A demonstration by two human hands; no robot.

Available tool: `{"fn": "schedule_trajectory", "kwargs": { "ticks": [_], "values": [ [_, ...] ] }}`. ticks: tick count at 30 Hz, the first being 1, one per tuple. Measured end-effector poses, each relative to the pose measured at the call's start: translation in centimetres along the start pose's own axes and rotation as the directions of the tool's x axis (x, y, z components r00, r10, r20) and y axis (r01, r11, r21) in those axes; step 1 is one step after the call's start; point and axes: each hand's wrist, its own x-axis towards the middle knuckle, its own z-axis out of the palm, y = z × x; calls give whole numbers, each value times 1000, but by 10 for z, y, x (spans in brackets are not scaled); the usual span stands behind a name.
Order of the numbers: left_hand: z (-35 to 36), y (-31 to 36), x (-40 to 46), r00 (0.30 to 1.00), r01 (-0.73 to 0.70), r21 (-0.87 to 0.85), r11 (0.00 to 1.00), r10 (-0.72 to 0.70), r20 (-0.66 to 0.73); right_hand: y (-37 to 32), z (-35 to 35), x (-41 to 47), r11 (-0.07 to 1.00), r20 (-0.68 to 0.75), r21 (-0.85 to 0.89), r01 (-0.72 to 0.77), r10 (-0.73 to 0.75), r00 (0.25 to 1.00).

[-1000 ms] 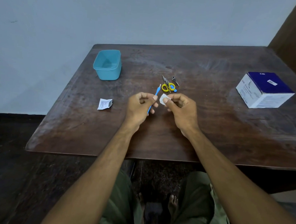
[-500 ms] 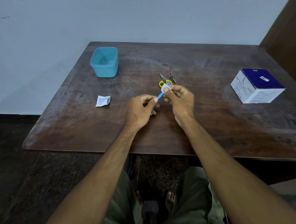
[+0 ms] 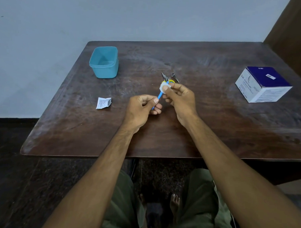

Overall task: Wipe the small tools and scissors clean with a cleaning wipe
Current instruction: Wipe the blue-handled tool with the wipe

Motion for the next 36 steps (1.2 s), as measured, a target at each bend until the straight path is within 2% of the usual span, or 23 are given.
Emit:
{"fn": "schedule_trajectory", "kwargs": {
  "ticks": [2,9,11,13,16,20,25,36],
  "values": [
    [0,-1,1,1000,-12,25,1000,12,2,0,0,4,997,1,53,-53,53,999],
    [2,-4,1,998,-52,89,995,54,-25,1,-5,0,990,150,73,-124,112,982],
    [2,-4,1,997,-54,79,995,57,-42,0,-5,1,977,92,158,-142,129,987],
    [3,-3,1,997,-53,60,997,56,-58,0,-3,4,966,-33,230,-118,129,991],
    [3,-3,0,997,-46,57,997,49,-52,2,3,8,974,-117,212,-76,103,988],
    [3,-4,2,998,-35,98,995,40,-47,2,8,4,981,26,176,-78,74,997],
    [5,-4,2,998,-32,93,995,37,-51,0,-1,0,905,137,392,-168,123,983],
    [3,-2,0,999,-41,75,996,43,-19,3,-3,6,959,222,247,-139,83,972]
  ]
}}
